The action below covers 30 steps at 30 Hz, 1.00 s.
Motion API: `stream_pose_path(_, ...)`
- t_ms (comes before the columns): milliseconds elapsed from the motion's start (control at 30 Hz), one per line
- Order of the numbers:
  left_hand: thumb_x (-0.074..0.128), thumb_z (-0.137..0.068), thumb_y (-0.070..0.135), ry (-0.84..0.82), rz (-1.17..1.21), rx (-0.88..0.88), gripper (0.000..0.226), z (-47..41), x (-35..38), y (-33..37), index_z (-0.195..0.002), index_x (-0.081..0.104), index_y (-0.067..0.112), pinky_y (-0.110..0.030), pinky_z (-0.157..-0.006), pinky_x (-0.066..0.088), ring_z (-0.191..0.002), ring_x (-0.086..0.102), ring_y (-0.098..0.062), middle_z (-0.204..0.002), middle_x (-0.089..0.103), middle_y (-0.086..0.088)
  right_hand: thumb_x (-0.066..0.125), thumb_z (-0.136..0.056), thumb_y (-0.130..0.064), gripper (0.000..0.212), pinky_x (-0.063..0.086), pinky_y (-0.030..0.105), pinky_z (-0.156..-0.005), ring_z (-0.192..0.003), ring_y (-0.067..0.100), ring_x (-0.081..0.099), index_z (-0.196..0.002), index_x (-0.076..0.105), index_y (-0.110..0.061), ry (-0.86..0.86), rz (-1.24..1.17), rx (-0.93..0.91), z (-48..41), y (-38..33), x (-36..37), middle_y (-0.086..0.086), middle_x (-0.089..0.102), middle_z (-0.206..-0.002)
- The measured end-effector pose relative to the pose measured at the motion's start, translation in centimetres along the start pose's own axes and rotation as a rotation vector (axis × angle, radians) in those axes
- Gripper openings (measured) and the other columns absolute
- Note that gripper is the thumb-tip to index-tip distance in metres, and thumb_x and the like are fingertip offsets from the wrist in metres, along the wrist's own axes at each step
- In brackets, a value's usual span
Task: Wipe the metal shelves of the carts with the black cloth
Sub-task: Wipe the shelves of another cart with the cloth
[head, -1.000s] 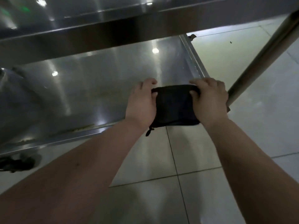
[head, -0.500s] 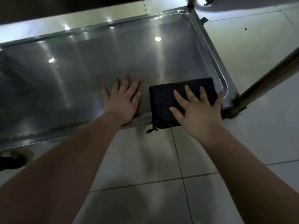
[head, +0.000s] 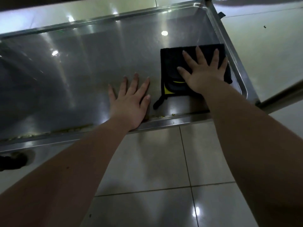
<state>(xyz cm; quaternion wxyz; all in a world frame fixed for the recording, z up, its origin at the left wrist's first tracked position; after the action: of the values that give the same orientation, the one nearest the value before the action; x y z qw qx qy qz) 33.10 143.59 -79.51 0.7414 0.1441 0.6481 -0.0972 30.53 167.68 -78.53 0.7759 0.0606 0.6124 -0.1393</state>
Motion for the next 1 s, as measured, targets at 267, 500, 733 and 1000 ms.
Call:
stream_pose_path(267,0.009,-0.099,0.052,-0.005,-0.003,-0.006,0.056,0.4,0.0,0.0,-0.153,-0.004,0.048,-0.063,-0.116,-0.003,-0.152,-0.008,-0.024,-0.166,-0.007,0.010,0.008,-0.089,-0.078,0.063,-0.014,0.057,-0.117,-0.147,0.037,-0.023,-0.145,-0.015,-0.060,-0.061,-0.062,-0.029,13.7,0.2,2.9,-0.014,-0.021,-0.162)
stream_pose_path(500,0.011,-0.100,0.051,0.021,-0.009,0.008,0.056,0.7,0.2,0.1,-0.154,-0.002,0.047,-0.064,-0.116,-0.001,-0.152,-0.006,-0.026,-0.166,-0.004,0.009,0.016,-0.089,-0.078,0.063,-0.017,0.057,-0.114,-0.145,0.038,-0.025,-0.144,-0.011,-0.064,-0.080,-0.042,-0.125,9.3,-0.2,1.9,-0.014,-0.023,-0.161)
stream_pose_path(733,0.009,-0.101,0.052,0.029,-0.028,0.012,0.054,0.6,0.1,-0.2,-0.154,-0.001,0.048,-0.063,-0.117,0.000,-0.152,-0.004,-0.024,-0.166,-0.003,0.009,0.017,-0.090,-0.079,0.065,-0.013,0.061,-0.115,-0.147,0.039,-0.022,-0.147,-0.008,-0.061,-0.053,-0.010,-0.083,-1.5,-1.4,-0.9,-0.013,-0.019,-0.163)
stream_pose_path(1000,0.015,-0.101,0.052,0.016,0.006,-0.011,0.054,0.7,-0.3,-0.3,-0.153,0.001,0.050,-0.061,-0.117,-0.004,-0.152,-0.004,-0.023,-0.166,-0.003,0.012,0.020,-0.090,-0.078,0.064,-0.010,0.060,-0.117,-0.149,0.038,-0.015,-0.148,-0.001,-0.061,0.024,-0.016,-0.093,1.2,2.6,-0.3,-0.014,-0.010,-0.164)
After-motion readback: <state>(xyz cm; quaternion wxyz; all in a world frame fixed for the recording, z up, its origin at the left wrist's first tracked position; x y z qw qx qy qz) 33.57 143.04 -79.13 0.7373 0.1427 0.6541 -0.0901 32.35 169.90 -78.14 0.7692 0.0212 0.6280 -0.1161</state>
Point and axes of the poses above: each hand's wrist, its own z-axis away from the middle knuckle, its own x-axis out of the palm, y = z × x, the point moved 3 cm from there along -z, towards the middle knuckle
